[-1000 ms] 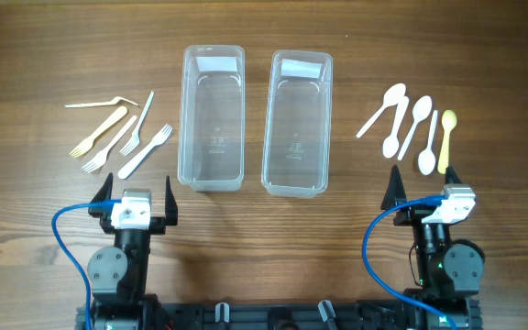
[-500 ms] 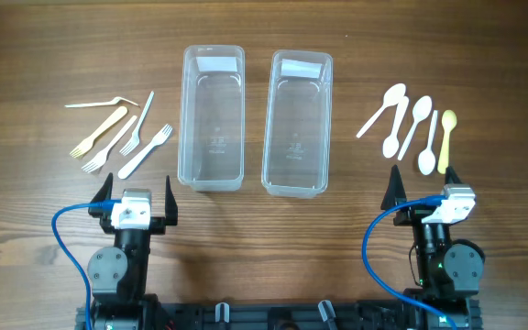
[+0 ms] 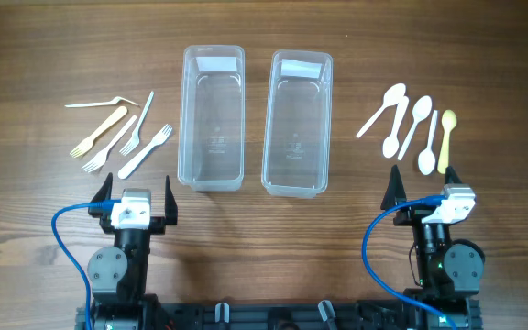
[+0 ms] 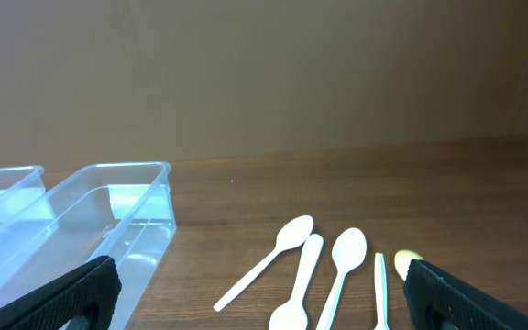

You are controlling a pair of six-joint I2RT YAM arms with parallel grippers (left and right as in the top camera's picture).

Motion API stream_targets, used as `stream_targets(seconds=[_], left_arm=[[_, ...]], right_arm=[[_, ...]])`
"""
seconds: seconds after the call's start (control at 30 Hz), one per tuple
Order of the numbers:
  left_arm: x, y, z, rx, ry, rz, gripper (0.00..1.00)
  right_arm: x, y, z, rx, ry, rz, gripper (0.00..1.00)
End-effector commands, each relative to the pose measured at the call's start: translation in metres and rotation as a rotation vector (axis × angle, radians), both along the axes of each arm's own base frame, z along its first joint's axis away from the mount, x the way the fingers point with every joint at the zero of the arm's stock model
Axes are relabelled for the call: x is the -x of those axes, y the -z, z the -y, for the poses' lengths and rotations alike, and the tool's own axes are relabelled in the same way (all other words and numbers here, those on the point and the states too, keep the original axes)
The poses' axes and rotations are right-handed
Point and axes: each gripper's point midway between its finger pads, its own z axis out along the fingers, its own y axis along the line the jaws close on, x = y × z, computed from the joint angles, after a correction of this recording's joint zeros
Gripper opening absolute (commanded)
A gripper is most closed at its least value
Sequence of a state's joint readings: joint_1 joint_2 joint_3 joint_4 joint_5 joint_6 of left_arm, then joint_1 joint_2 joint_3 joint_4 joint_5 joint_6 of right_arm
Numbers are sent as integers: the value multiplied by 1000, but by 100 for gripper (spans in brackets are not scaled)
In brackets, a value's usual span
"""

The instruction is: Pack container

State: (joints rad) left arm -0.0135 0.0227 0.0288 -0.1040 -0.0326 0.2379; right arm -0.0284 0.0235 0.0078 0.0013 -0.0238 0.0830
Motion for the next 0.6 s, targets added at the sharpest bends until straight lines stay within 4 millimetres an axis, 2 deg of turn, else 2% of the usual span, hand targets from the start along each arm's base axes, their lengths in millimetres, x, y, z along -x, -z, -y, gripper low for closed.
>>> stream_targets(seconds=[0.0, 0.3, 0.43, 0.57], left_arm=[[-1, 4, -1, 8, -7, -8, 100], [-1, 4, -1, 8, -7, -8, 100], [-1, 4, -1, 8, -7, -8, 100], [-1, 4, -1, 8, -7, -8, 100]], right_arm=[[-1, 2, 4, -14, 20, -4, 100], [-1, 2, 2, -33, 8, -4, 100], [0, 2, -14, -198, -80, -12, 100], [3, -1, -33, -215, -193, -13, 100]])
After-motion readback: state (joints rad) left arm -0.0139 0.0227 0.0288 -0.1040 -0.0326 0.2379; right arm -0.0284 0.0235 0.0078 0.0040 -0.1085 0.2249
